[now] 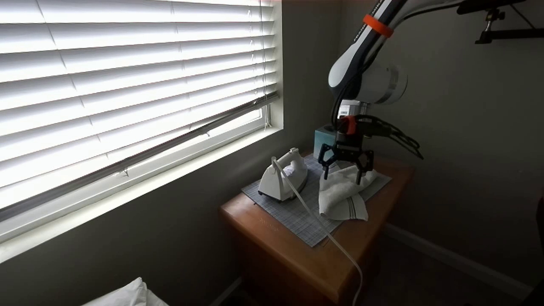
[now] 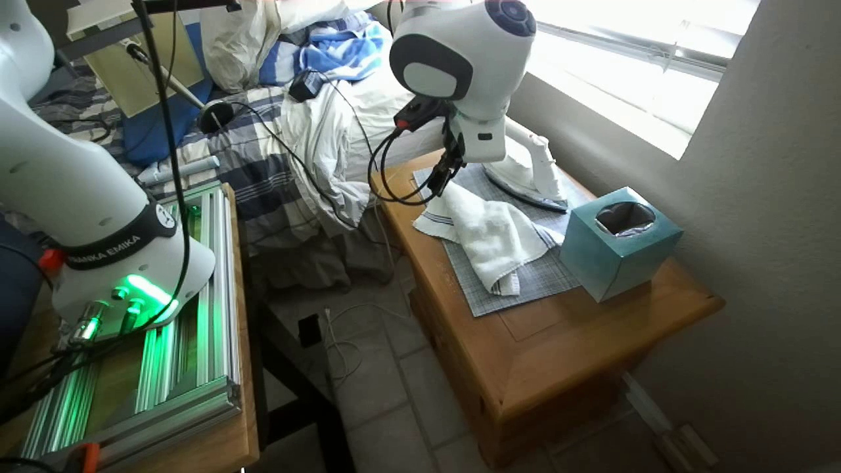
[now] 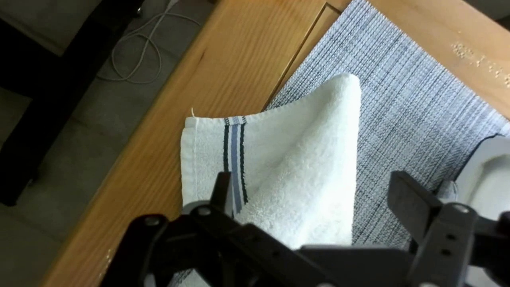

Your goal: Pick up the white towel twice and move it to the right.

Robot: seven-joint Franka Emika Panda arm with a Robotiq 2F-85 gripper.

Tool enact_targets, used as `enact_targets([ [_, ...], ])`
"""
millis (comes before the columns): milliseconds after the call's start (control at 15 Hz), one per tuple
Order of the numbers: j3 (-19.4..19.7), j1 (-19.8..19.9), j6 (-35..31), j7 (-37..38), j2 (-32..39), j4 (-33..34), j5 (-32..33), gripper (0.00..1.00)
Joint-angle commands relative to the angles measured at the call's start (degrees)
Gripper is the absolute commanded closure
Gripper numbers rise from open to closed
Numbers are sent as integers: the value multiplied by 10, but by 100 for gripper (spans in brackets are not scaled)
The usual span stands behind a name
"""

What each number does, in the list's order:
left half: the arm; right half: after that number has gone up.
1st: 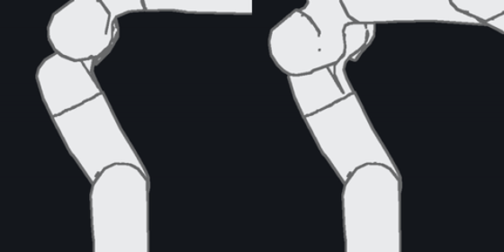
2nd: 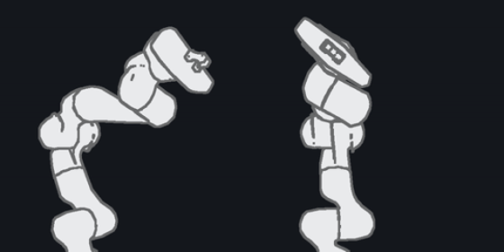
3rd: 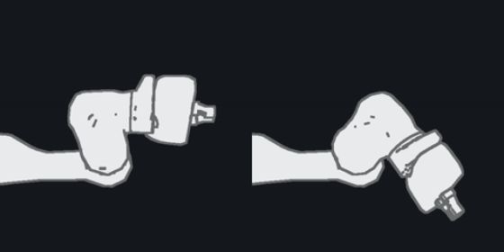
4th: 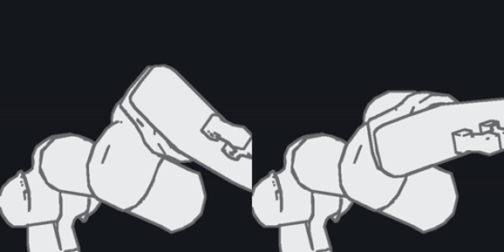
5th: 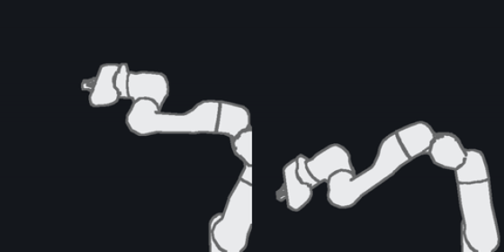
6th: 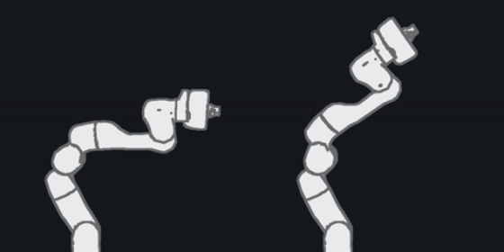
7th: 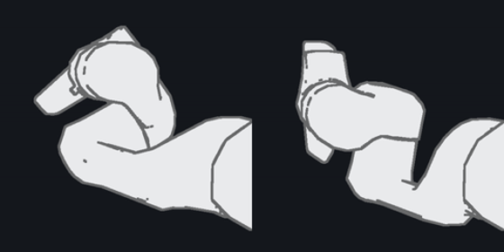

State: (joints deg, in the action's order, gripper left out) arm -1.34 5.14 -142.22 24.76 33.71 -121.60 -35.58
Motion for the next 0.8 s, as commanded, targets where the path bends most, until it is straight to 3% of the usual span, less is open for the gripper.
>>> enact_targets([
  [0,0,-6,-30,23,32,7,-56,0],
  [200,1,-12,-52,29,50,11,-87,0],
  [267,3,-16,-65,32,53,11,-95,8],
  [400,6,-25,-85,38,61,14,-103,34],
  [733,10,-39,-101,58,78,27,-104,69],
])
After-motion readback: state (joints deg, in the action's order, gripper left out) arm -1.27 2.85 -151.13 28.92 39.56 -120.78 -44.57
